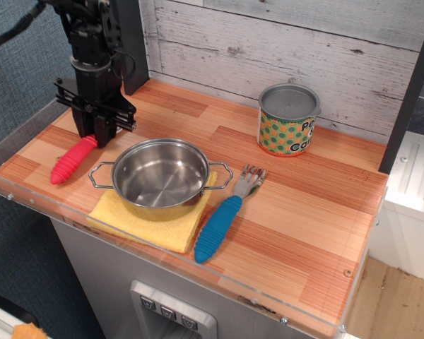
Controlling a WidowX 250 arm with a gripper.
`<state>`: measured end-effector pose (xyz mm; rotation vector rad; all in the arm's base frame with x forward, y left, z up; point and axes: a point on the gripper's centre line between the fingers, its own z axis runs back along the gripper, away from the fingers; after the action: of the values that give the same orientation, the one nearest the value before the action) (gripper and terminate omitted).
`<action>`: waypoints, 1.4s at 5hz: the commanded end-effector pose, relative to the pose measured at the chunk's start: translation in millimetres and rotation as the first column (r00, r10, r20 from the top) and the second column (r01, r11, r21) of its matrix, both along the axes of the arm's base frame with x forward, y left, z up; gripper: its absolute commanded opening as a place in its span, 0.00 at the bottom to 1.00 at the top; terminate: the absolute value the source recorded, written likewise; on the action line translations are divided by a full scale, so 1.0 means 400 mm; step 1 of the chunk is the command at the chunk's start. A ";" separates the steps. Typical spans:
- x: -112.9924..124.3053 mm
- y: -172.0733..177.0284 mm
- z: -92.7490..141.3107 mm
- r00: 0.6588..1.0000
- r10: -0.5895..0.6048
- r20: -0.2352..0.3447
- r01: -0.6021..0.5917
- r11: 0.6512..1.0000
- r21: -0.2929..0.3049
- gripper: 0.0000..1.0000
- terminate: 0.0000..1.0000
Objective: PICK UP THE SPOON AND KEEP ANOTHER SIDE OF THE TABLE
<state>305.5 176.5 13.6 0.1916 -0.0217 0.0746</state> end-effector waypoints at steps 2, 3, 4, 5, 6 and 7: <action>-0.045 0.006 0.089 0.994 0.004 0.108 -0.003 1.000 -0.008 1.00 0.00; -0.051 0.009 0.120 0.994 0.020 0.109 -0.019 1.000 -0.007 1.00 0.00; -0.043 0.011 0.150 0.992 0.031 0.122 -0.033 0.999 0.010 1.00 0.00; -0.020 -0.007 0.195 0.987 0.045 0.157 -0.049 0.999 0.017 1.00 0.00; 0.008 -0.042 0.217 0.980 0.082 0.181 -0.081 0.997 -0.010 1.00 0.00; 0.031 -0.083 0.234 0.976 0.096 0.196 -0.089 0.995 -0.045 1.00 0.00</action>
<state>318.3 138.9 80.0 0.1190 -0.1399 0.1865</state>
